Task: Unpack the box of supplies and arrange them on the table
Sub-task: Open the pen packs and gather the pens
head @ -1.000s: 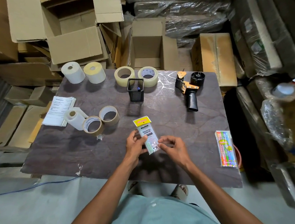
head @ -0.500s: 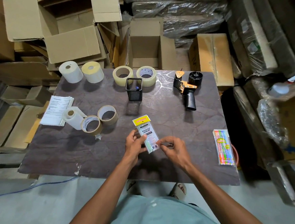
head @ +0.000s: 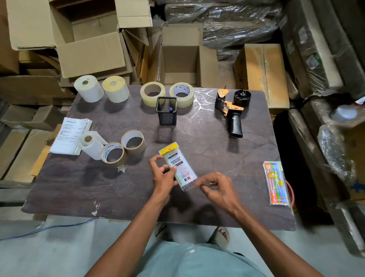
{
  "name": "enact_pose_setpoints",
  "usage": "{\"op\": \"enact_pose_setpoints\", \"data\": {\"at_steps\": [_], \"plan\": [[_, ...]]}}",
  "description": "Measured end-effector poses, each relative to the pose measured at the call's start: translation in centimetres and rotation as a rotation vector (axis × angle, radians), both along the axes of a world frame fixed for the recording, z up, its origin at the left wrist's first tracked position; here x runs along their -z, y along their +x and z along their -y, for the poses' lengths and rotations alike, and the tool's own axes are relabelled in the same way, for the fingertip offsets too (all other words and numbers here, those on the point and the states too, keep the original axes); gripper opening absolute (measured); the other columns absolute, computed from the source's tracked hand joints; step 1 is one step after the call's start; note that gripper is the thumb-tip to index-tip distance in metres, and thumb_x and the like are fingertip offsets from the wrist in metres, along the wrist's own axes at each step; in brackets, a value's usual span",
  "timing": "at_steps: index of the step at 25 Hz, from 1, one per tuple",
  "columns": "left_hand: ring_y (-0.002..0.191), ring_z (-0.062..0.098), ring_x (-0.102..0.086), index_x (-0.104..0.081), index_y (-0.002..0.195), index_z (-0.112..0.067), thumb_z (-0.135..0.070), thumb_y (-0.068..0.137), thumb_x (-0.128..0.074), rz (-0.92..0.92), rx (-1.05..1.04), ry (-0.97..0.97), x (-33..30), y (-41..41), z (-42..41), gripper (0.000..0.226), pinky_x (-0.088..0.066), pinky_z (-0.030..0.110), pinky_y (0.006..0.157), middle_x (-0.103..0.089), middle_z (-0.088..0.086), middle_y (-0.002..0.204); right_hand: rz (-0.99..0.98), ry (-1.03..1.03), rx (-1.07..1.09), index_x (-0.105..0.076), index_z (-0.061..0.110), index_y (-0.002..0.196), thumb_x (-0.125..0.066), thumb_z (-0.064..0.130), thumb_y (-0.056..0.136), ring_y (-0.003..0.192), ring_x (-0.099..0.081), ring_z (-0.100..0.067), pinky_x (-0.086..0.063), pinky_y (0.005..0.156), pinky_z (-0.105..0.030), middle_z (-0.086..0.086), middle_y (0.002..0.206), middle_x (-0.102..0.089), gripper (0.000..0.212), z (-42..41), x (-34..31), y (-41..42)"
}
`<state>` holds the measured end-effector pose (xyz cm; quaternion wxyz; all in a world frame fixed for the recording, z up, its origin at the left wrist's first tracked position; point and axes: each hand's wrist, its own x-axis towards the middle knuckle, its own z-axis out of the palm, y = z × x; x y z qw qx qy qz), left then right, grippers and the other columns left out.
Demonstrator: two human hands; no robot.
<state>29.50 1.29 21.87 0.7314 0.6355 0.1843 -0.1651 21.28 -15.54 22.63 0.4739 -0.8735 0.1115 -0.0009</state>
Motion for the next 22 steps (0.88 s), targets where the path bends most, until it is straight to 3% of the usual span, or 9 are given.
{"op": "enact_pose_setpoints", "data": {"at_steps": [2, 6, 10, 12, 14, 17, 22], "plan": [[0.084, 0.021, -0.071, -0.042, 0.117, -0.018, 0.005, 0.095, -0.056, 0.0, 0.011, 0.006, 0.0, 0.1, 0.0, 0.035, -0.059, 0.033, 0.054, -0.066, 0.02, 0.109, -0.018, 0.016, 0.002, -0.081, 0.03, 0.084, -0.072, 0.007, 0.076, 0.084, -0.067, 0.0, -0.052, 0.076, -0.014, 0.013, 0.088, -0.076, 0.025, 0.1, 0.2, -0.2], [0.09, 0.023, -0.072, -0.051, 0.117, -0.016, 0.004, 0.095, -0.059, -0.008, 0.014, -0.011, -0.1, 0.2, 0.1, 0.031, -0.06, 0.033, 0.055, -0.068, 0.019, 0.117, -0.029, 0.079, -0.009, -0.078, 0.024, 0.086, -0.072, 0.013, 0.08, 0.076, -0.071, -0.005, -0.058, 0.073, -0.024, 0.01, 0.083, -0.076, 0.013, 0.2, -0.5, -0.4], [0.097, 0.03, -0.072, -0.052, 0.122, -0.014, 0.002, 0.095, -0.06, -0.02, -0.003, -0.03, -0.4, 0.3, 0.3, 0.032, -0.062, 0.036, 0.059, -0.068, 0.018, 0.117, -0.03, 0.082, 0.002, -0.076, 0.028, 0.093, -0.07, 0.035, 0.091, 0.073, -0.069, -0.002, -0.055, 0.067, -0.017, 0.014, 0.078, -0.074, 0.009, -0.1, -1.3, -0.3], [0.102, 0.032, -0.072, -0.053, 0.123, -0.013, 0.001, 0.095, -0.061, -0.022, -0.015, -0.034, -0.5, 0.4, 0.3, 0.033, -0.063, 0.039, 0.062, -0.069, 0.017, 0.117, -0.031, 0.013, -0.032, -0.077, 0.029, 0.094, -0.07, 0.034, 0.091, 0.075, -0.066, 0.002, -0.05, 0.066, -0.011, 0.021, 0.077, -0.071, 0.009, -0.2, -1.4, -0.2], [0.104, 0.032, -0.071, -0.053, 0.123, -0.013, 0.001, 0.094, -0.061, -0.02, -0.032, -0.045, -0.5, 0.5, 0.4, 0.033, -0.062, 0.039, 0.062, -0.068, 0.017, 0.119, 0.001, -0.1, -0.073, -0.078, 0.028, 0.097, -0.073, 0.031, 0.086, 0.077, -0.06, -0.002, -0.045, 0.068, -0.012, 0.022, 0.082, -0.068, 0.012, -0.3, -1.0, -0.3], [0.108, 0.033, -0.069, -0.055, 0.12, -0.015, 0.0, 0.094, -0.062, -0.01, -0.054, -0.047, -0.5, 0.5, 0.7, 0.031, -0.06, 0.038, 0.062, -0.065, 0.018, 0.122, 0.041, -0.182, -0.07, -0.078, 0.024, 0.097, -0.075, 0.024, 0.081, 0.079, -0.051, -0.005, -0.038, 0.07, -0.016, 0.011, 0.094, -0.072, 0.016, -0.8, -0.3, -0.3], [0.109, 0.034, -0.066, -0.054, 0.116, -0.013, 0.003, 0.093, -0.06, 0.02, -0.094, -0.056, -0.9, 0.2, 1.2, 0.028, -0.058, 0.031, 0.057, -0.062, 0.02, 0.121, -0.06, -0.22, -0.035, -0.074, 0.017, 0.115, -0.068, 0.024, 0.085, 0.094, -0.054, -0.015, -0.047, 0.091, -0.033, -0.003, 0.11, -0.069, 0.031, -2.0, 0.5, 0.2]]}}
